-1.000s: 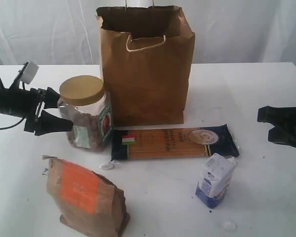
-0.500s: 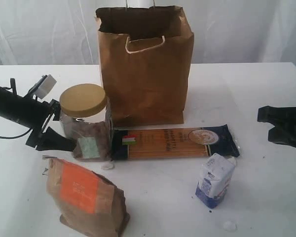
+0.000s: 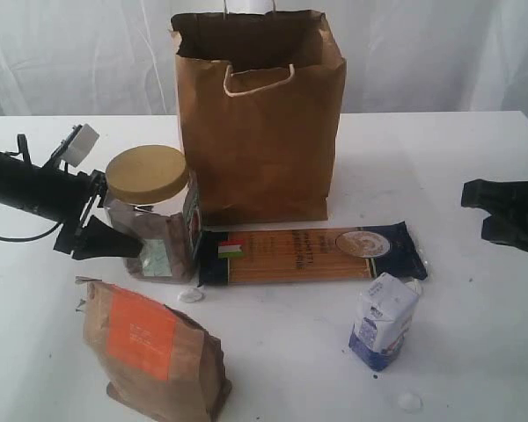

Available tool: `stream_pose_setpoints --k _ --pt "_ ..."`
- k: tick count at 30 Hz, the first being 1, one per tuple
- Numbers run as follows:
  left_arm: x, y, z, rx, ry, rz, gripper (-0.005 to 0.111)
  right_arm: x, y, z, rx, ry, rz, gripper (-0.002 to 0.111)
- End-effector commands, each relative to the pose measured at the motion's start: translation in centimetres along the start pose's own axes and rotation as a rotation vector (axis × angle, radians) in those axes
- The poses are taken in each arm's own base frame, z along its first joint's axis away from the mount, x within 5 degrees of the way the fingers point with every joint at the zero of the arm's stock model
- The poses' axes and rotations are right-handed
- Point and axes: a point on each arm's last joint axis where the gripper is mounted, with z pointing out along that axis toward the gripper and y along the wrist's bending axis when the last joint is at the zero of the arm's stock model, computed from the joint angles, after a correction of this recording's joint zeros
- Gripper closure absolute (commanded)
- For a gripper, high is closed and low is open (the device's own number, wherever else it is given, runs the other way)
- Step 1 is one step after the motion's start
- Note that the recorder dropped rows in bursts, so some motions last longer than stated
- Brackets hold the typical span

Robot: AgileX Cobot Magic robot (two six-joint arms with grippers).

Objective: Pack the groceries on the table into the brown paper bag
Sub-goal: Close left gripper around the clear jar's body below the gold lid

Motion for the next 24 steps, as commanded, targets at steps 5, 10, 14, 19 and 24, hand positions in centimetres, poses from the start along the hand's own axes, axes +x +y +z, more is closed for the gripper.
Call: stream_pose_setpoints --k 5,10,14,19,24 --pt "-0.85 -0.45 0.22 0.051 -0.114 0.094 0.002 -0.03 -0.16 0.0 0.005 -0.01 0.005 0.108" --pt "-0.72 -0.53 0.23 0.061 -0.1 0.088 0.002 -0.04 -0.16 0.0 0.005 -0.012 0.005 0.108" --pt "-0.62 -0.59 0.23 0.07 -0.087 0.037 0.002 -0.04 -0.16 0.0 0.005 -0.012 0.005 0.108" --pt "-0.62 -0.59 0.23 0.075 -0.083 -0.08 0.002 -0.04 -0.16 0.0 0.005 -0.012 0.005 0.108" --pt "-0.62 -0.59 0.23 0.073 -0.084 -0.028 0.002 -0.04 -0.16 0.0 0.005 -0.012 0.005 0.108"
